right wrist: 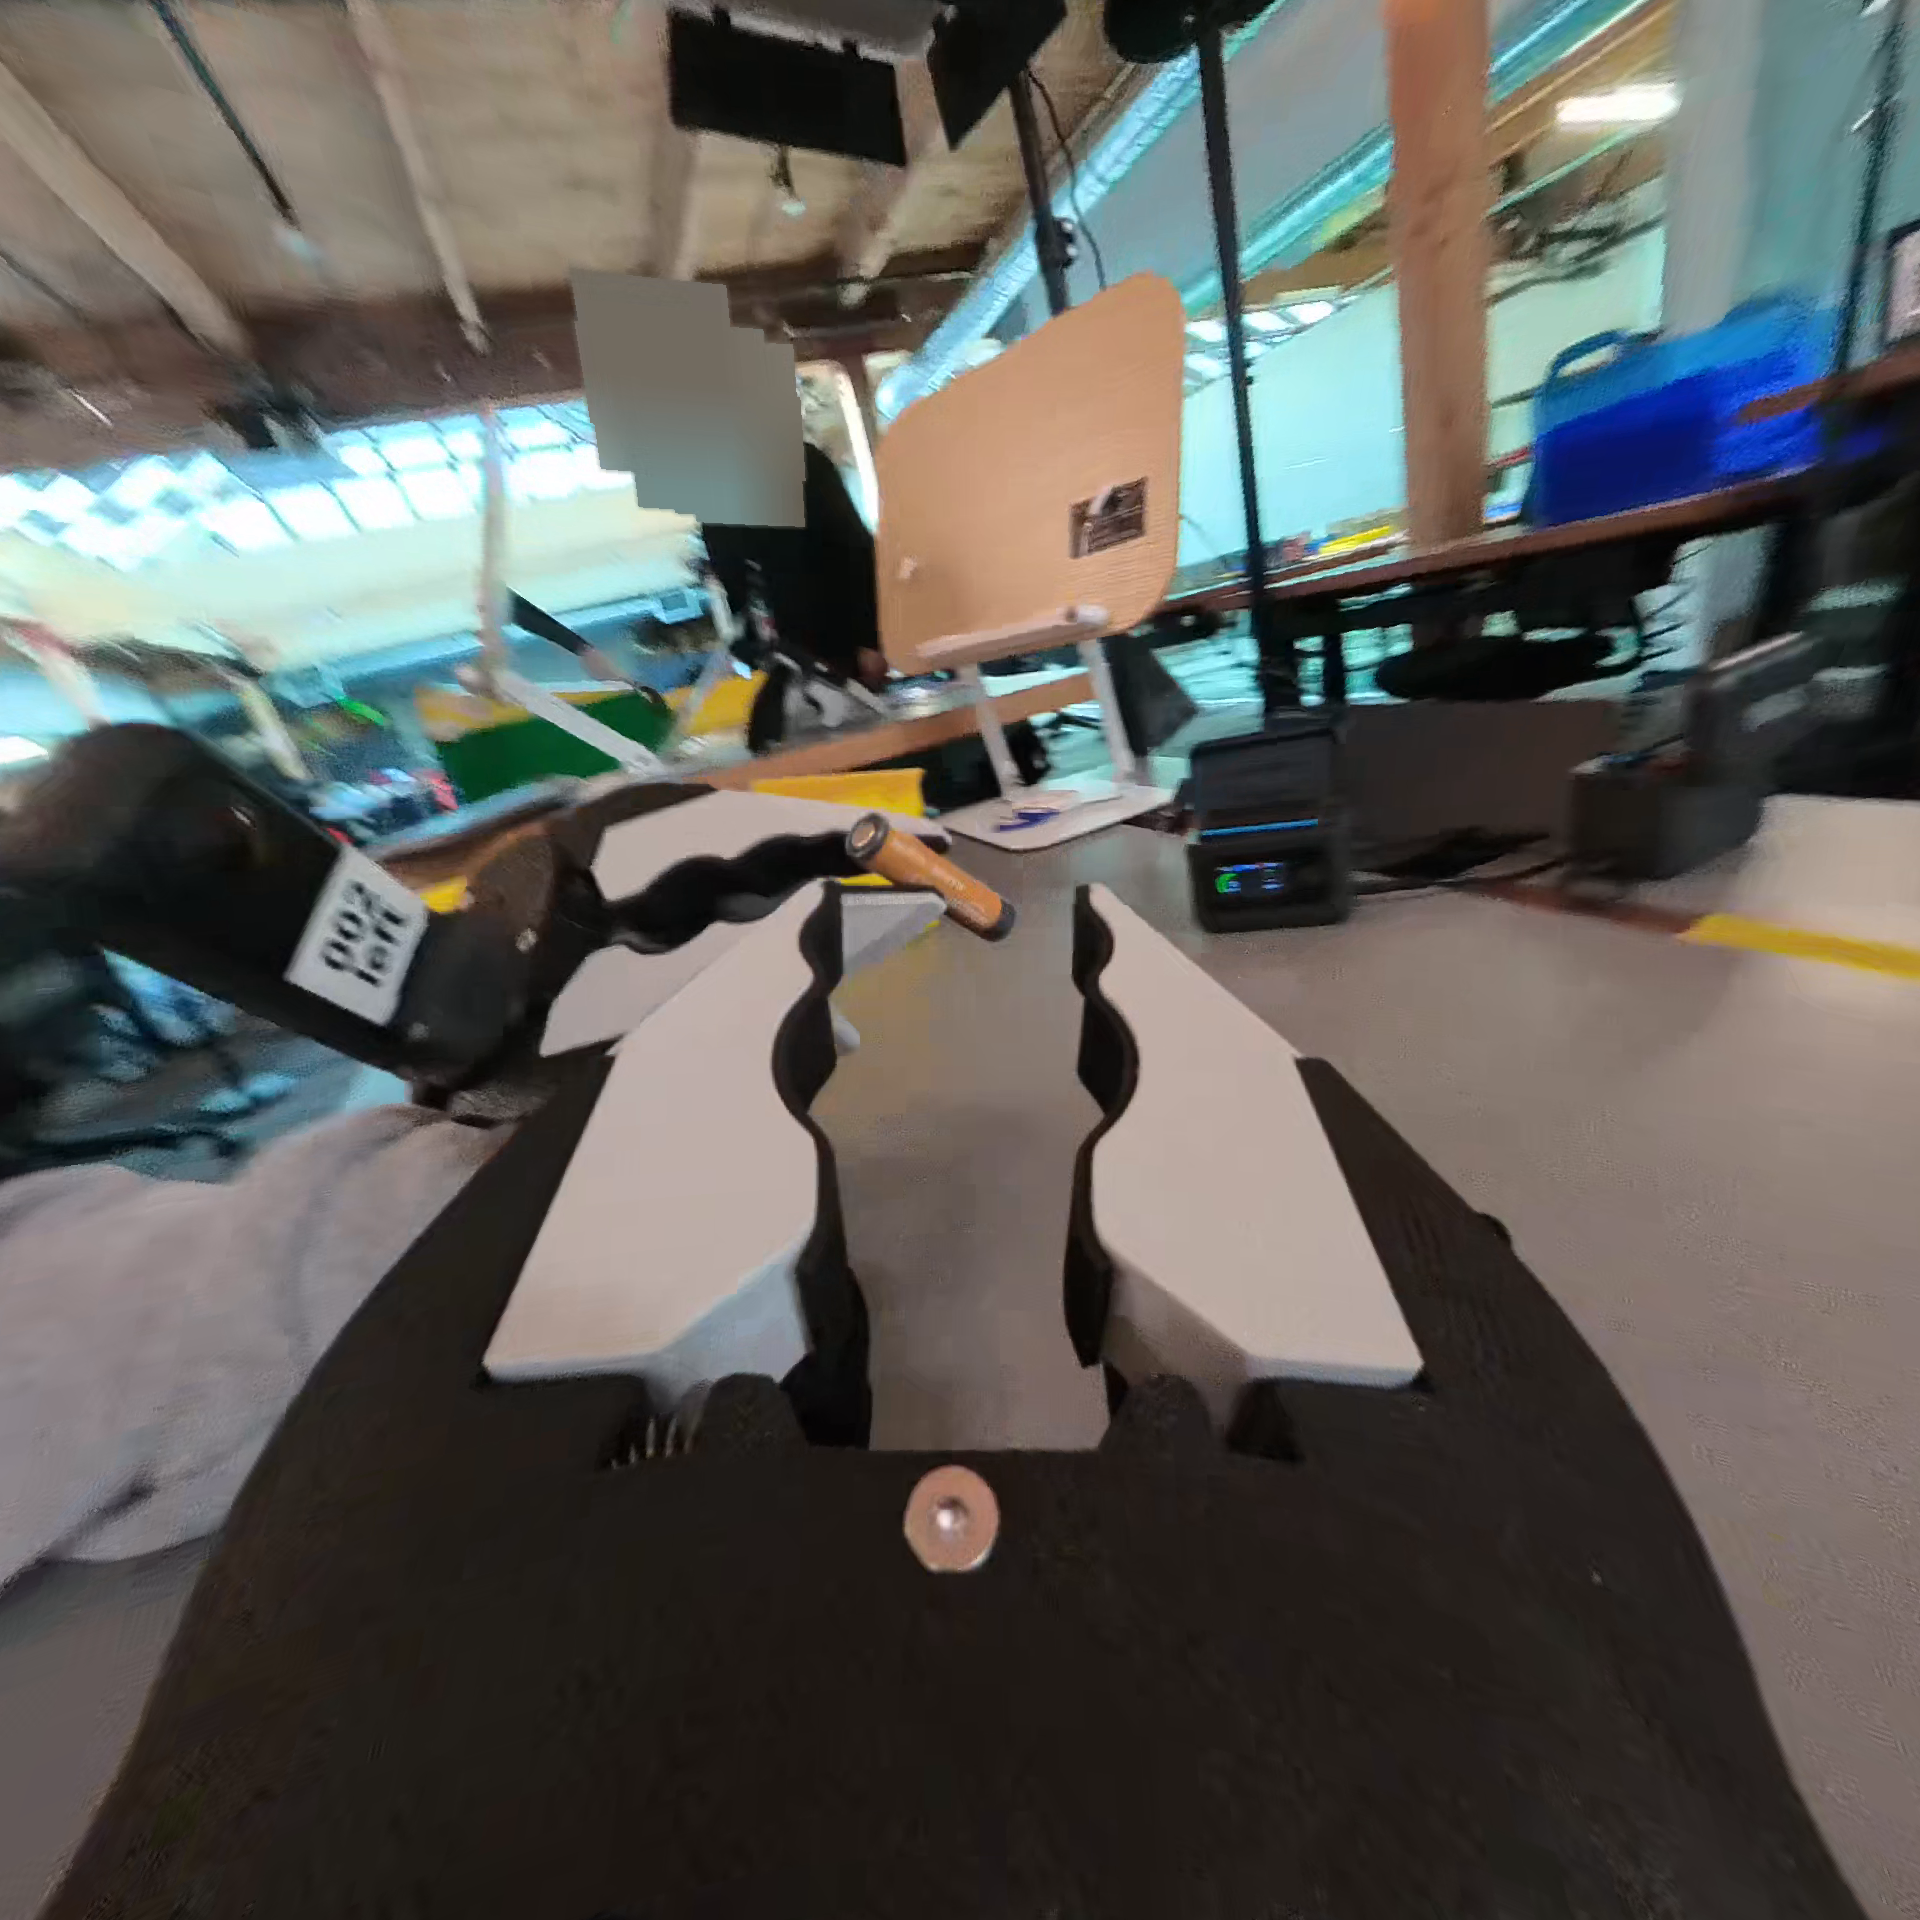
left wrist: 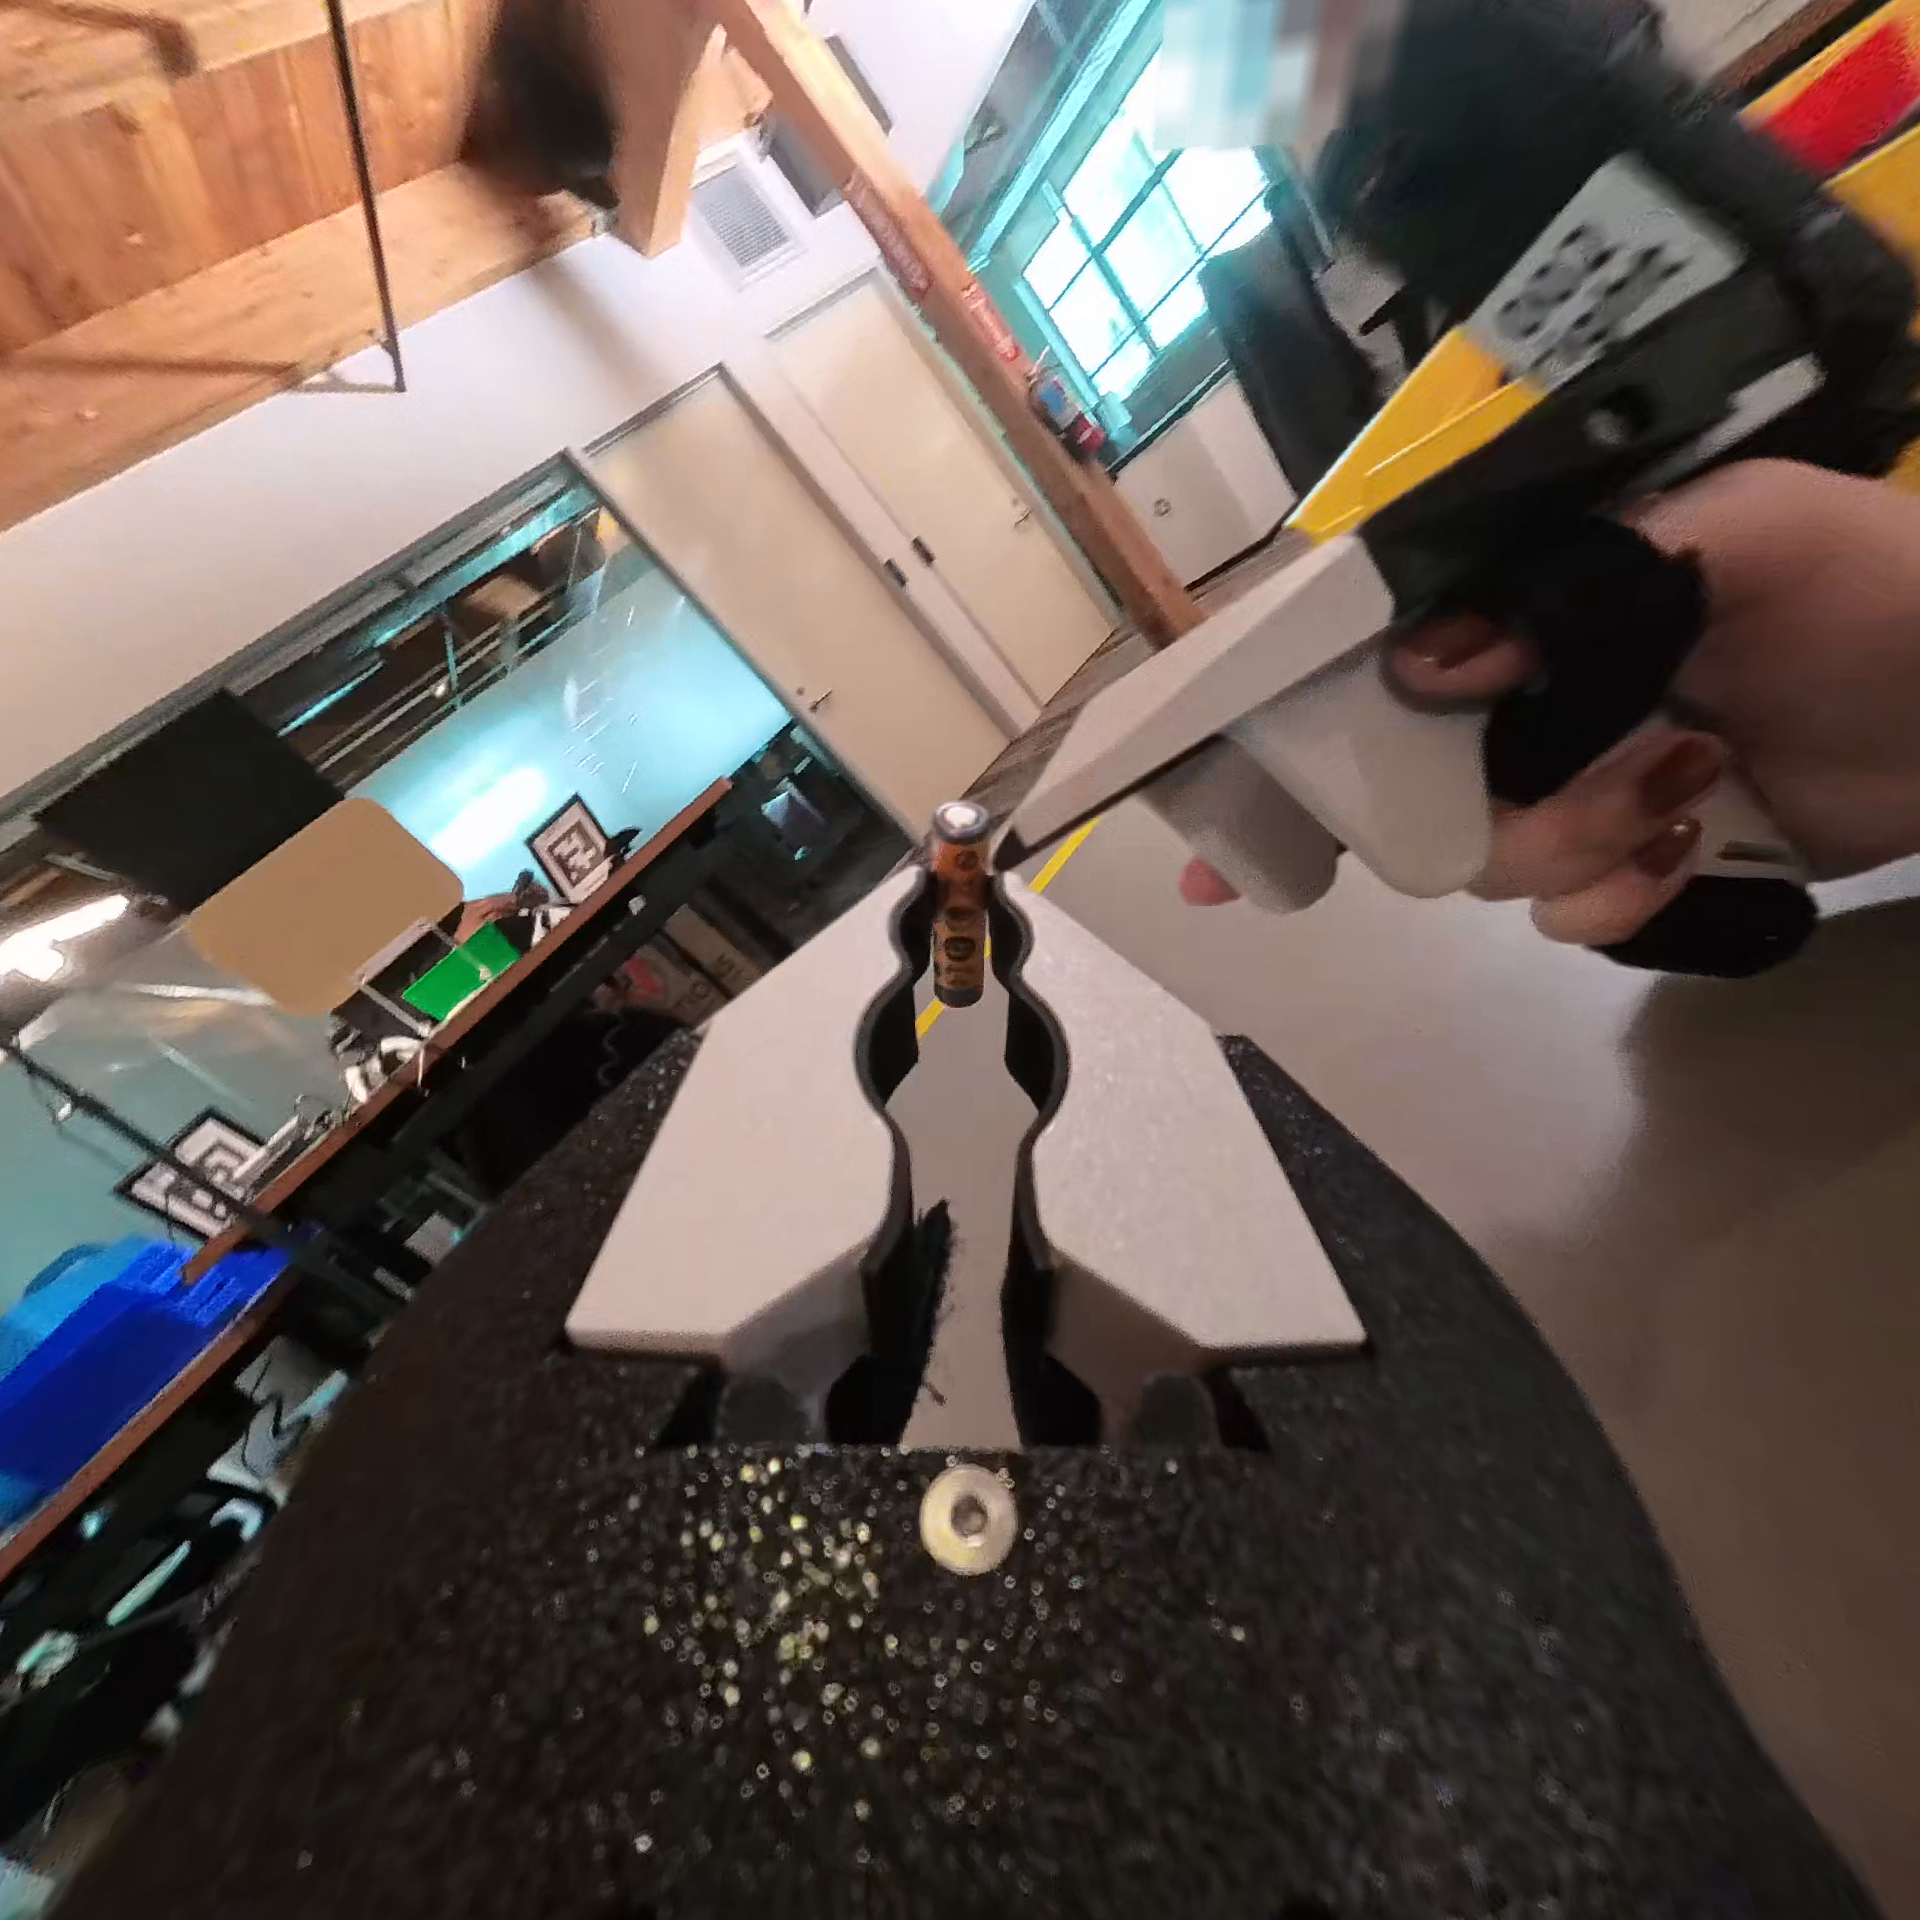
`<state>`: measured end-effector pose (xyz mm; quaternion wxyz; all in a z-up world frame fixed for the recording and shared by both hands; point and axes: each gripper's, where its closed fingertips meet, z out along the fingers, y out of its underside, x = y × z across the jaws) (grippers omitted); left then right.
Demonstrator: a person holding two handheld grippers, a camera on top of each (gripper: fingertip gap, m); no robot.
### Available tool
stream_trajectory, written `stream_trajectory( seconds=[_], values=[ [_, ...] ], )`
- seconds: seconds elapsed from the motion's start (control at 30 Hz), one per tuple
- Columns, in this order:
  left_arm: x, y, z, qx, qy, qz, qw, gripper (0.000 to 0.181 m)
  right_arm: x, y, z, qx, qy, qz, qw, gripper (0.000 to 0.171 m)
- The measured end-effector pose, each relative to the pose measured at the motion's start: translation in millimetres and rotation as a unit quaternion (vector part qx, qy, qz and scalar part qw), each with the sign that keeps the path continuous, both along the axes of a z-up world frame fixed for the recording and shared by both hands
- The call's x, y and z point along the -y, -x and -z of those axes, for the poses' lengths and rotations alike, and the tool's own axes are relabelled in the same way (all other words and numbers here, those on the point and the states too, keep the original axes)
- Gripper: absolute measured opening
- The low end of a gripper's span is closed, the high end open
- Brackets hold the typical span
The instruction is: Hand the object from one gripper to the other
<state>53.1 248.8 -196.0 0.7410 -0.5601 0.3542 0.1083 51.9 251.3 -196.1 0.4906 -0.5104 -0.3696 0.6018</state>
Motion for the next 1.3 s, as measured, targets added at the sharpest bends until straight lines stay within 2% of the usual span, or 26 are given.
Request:
stream_trajectory(
  seconds=[0.13, 0.27, 0.4, 0.47, 0.57, 0.73, 0.87, 1.0, 1.07, 1.17, 1.23, 1.3],
  values=[
    [9, -18, -1, -0.062, -0.033, 0.012, 0.997, 0.008, 12, 0, 0, -0.023, 0.129, -0.128, 0.983, 0.049],
    [13, -29, 0, -0.091, -0.044, 0.016, 0.995, 0.008, 17, -4, -4, -0.053, 0.221, -0.207, 0.952, 0.056],
    [16, -27, -7, -0.060, -0.049, 0.024, 0.997, 0.008, 20, -8, -9, -0.077, 0.281, -0.261, 0.920, 0.061],
    [17, -26, -9, -0.052, -0.050, 0.025, 0.997, 0.008, 23, -12, -14, -0.089, 0.295, -0.289, 0.907, 0.057],
    [18, -27, -10, -0.043, -0.051, 0.029, 0.997, 0.008, 28, -11, -12, -0.080, 0.292, -0.303, 0.904, 0.051],
    [18, -27, -12, -0.034, -0.049, 0.035, 0.998, 0.008, 27, -10, -10, -0.081, 0.289, -0.299, 0.905, 0.043],
    [19, -27, -12, -0.038, -0.052, 0.035, 0.997, 0.008, 28, -10, -11, -0.081, 0.289, -0.304, 0.904, 0.043],
    [18, -27, -10, -0.032, -0.039, 0.044, 0.998, 0.008, 27, -10, -9, -0.066, 0.257, -0.283, 0.922, 0.042],
    [16, -27, -6, -0.014, -0.010, 0.063, 0.998, 0.011, 24, -9, -6, -0.051, 0.231, -0.257, 0.937, 0.042],
    [7, -20, 8, 0.001, 0.054, 0.068, 0.996, 0.037, 15, -10, -3, -0.034, 0.188, -0.204, 0.960, 0.042],
    [-2, -6, 19, 0.022, 0.106, 0.047, 0.993, 0.028, 4, -11, 2, -0.008, 0.138, -0.145, 0.980, 0.042],
    [-11, 12, 25, 0.087, 0.167, 0.025, 0.982, 0.019, -7, -12, 12, 0.039, 0.057, -0.070, 0.995, 0.042]
  ],
)
